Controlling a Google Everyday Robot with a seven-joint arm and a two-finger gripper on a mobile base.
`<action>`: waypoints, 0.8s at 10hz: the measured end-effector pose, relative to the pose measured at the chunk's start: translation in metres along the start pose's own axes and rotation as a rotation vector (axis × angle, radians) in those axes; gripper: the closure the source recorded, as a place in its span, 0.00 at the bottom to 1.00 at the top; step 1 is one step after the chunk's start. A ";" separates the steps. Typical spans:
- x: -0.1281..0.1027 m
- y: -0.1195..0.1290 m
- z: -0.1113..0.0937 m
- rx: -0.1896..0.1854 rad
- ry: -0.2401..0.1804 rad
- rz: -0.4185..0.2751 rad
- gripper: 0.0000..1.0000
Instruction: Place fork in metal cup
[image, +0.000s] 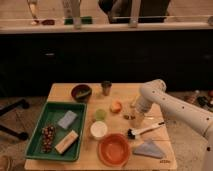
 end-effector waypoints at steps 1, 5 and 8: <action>0.002 0.000 0.002 -0.003 0.005 0.011 0.20; 0.010 -0.001 0.012 -0.032 0.029 0.058 0.20; 0.015 -0.002 0.016 -0.039 0.032 0.083 0.20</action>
